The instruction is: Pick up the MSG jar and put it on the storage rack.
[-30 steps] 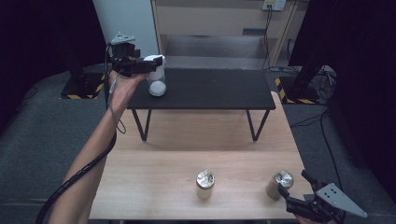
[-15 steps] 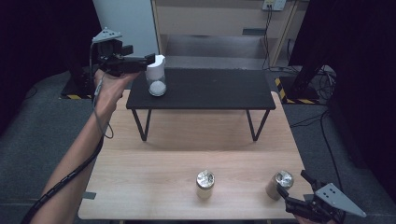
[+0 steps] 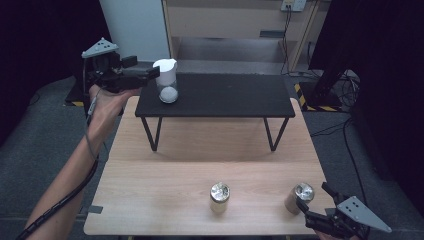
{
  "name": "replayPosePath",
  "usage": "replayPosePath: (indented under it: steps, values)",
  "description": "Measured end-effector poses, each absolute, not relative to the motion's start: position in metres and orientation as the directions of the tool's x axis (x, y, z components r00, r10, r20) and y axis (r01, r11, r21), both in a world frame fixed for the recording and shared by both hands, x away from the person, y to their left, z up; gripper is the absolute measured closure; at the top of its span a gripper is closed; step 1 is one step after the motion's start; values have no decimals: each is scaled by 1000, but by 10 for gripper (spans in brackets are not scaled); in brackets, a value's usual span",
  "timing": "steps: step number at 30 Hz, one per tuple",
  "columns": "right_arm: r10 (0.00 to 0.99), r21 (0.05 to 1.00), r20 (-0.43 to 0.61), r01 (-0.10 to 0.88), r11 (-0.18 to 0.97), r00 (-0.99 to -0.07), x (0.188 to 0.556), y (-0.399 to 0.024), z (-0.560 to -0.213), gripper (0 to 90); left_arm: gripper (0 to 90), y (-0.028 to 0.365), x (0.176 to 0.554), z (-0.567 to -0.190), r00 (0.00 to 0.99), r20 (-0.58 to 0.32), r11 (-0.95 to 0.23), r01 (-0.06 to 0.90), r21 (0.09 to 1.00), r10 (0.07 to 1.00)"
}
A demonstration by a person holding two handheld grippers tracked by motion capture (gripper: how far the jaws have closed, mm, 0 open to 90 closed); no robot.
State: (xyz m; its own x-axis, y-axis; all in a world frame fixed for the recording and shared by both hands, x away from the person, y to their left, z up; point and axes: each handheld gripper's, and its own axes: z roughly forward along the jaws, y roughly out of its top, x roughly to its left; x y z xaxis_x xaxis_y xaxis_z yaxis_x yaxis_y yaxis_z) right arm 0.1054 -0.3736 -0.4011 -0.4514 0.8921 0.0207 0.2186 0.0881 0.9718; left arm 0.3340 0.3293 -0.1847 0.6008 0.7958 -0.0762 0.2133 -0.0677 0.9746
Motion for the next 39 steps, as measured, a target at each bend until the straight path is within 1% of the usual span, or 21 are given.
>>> replayPosePath:
  steps: [11,12,20,30,39]
  values:
    - [892,971,21,220,89,-451,105,-373,-401,50,89,335,312,-195,663,-67,-69,178,982,746]
    - [892,971,21,221,89,-451,105,-373,-401,50,89,336,307,-197,672,-52,-78,163,984,739]
    - [891,971,22,221,89,-453,106,-373,-401,50,89,339,288,-207,692,-19,-91,121,989,721]
    - [892,971,20,220,89,-452,105,-373,-401,50,89,346,262,-233,738,-10,-65,74,995,675]
    - [891,971,18,220,92,-453,105,-373,-400,50,89,350,236,-255,739,16,-70,42,997,673]
